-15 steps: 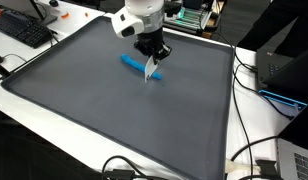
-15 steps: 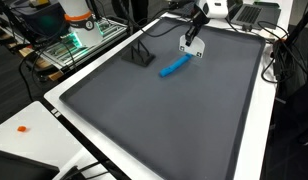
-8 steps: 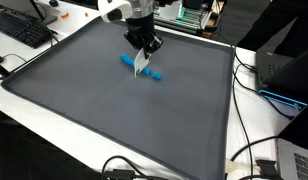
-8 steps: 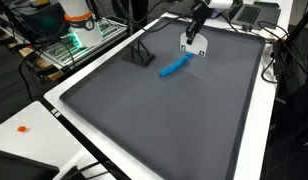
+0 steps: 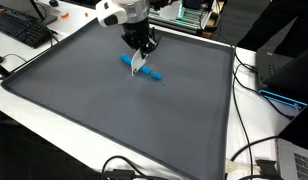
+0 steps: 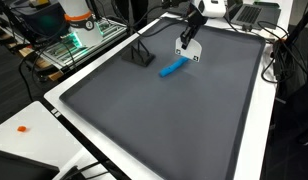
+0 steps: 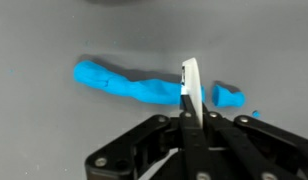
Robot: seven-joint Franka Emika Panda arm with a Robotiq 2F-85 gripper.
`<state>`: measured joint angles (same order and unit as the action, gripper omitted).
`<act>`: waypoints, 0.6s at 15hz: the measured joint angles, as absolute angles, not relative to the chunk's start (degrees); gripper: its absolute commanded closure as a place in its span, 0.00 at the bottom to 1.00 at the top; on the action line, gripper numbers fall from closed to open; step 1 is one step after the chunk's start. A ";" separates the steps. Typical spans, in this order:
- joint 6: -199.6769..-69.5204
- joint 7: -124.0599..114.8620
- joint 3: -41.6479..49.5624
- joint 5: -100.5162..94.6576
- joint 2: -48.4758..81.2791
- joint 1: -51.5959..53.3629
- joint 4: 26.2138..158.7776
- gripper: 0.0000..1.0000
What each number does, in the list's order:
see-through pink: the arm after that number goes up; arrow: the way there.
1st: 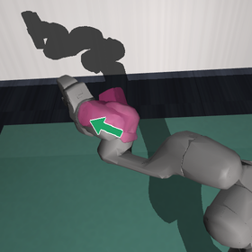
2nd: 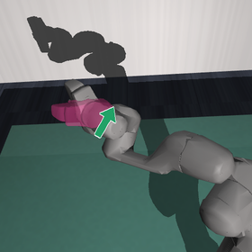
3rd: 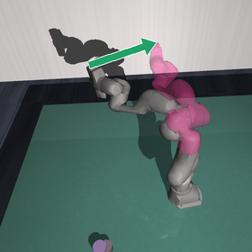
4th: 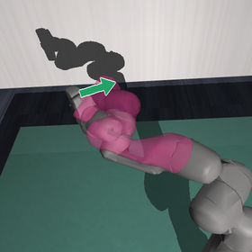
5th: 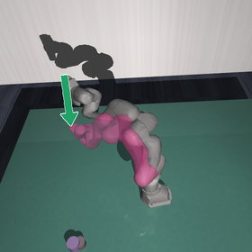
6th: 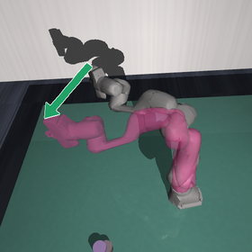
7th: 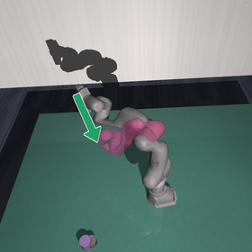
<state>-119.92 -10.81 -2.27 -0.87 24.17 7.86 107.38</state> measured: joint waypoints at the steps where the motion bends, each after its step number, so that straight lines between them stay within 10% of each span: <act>1: -119.92 -10.79 -2.26 -0.87 24.35 7.84 107.47 0.99; 9: -119.92 -10.03 -2.29 -0.87 25.42 7.86 108.09 0.99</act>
